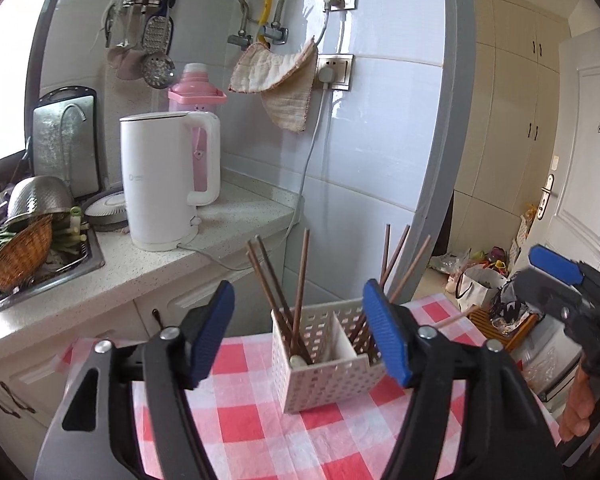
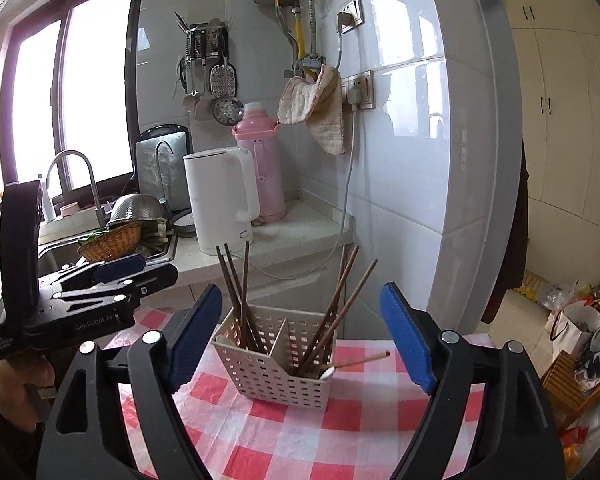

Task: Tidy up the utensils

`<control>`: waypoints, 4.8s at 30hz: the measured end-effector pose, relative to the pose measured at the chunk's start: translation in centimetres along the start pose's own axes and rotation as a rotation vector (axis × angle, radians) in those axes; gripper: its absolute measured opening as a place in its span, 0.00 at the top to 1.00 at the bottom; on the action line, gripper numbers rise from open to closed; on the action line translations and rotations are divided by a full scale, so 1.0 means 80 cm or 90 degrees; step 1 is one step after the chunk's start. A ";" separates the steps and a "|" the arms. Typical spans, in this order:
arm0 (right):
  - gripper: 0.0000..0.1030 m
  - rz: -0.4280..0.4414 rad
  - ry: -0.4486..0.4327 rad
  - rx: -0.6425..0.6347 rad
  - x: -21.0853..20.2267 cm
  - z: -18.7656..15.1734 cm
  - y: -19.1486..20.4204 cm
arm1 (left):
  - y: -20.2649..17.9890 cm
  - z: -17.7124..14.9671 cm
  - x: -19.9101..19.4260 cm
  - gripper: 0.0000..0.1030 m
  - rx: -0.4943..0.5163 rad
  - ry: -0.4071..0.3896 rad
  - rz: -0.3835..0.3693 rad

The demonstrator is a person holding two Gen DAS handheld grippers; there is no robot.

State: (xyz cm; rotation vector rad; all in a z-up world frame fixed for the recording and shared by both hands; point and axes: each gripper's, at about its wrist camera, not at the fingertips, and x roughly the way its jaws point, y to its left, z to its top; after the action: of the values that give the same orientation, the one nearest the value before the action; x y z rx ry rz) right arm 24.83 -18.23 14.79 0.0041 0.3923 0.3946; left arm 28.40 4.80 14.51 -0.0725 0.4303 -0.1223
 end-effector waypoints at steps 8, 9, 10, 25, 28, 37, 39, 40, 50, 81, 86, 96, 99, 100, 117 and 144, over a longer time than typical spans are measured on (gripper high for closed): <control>0.18 -0.021 0.012 -0.006 0.013 -0.127 -0.006 | -0.007 -0.101 -0.031 0.09 -0.017 -0.031 0.028; 0.18 -0.023 0.017 -0.008 0.018 -0.138 -0.008 | -0.009 -0.116 -0.032 0.09 -0.017 -0.040 0.039; 0.18 -0.026 0.017 -0.009 0.021 -0.145 -0.011 | -0.011 -0.130 -0.033 0.09 -0.017 -0.048 0.047; 0.18 -0.028 0.023 0.033 0.045 -0.174 -0.039 | -0.026 -0.178 -0.003 0.05 0.016 -0.006 0.031; 0.18 -0.029 0.021 0.033 0.046 -0.174 -0.039 | -0.025 -0.178 0.001 0.05 0.008 -0.001 0.023; 0.18 -0.025 0.021 0.027 0.048 -0.176 -0.037 | -0.023 -0.177 0.001 0.05 0.003 -0.004 0.019; 0.18 -0.024 0.021 0.026 0.048 -0.175 -0.037 | -0.023 -0.177 0.001 0.05 0.003 -0.004 0.014; 0.18 -0.024 0.021 0.026 0.048 -0.175 -0.037 | -0.023 -0.177 0.001 0.05 0.004 -0.004 0.014; 0.18 -0.024 0.023 0.026 0.050 -0.175 -0.037 | -0.024 -0.177 0.002 0.05 0.006 -0.003 0.008; 0.18 -0.019 0.016 0.024 0.045 -0.173 -0.036 | -0.024 -0.174 -0.001 0.05 0.008 -0.007 0.009; 0.18 -0.020 0.015 0.023 0.043 -0.173 -0.036 | -0.024 -0.175 -0.001 0.05 0.009 -0.008 0.009; 0.18 -0.019 0.015 0.022 0.042 -0.174 -0.036 | -0.024 -0.174 -0.002 0.05 0.007 -0.008 0.009; 0.18 -0.019 0.015 0.022 0.041 -0.174 -0.036 | -0.024 -0.174 -0.002 0.05 0.009 -0.009 0.009; 0.18 -0.019 0.015 0.022 0.041 -0.174 -0.036 | -0.024 -0.174 -0.002 0.05 0.008 -0.009 0.009; 0.18 -0.019 0.015 0.021 0.041 -0.174 -0.037 | -0.025 -0.173 -0.004 0.05 0.009 -0.011 0.007; 0.18 -0.017 0.018 0.021 0.040 -0.176 -0.038 | -0.027 -0.176 -0.009 0.05 0.010 -0.030 0.011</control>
State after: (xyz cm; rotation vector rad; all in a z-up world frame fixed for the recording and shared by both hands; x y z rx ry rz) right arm 23.42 -20.83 0.37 0.0254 0.4265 0.3625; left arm 21.63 2.16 2.25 -0.0566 0.3831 -0.1072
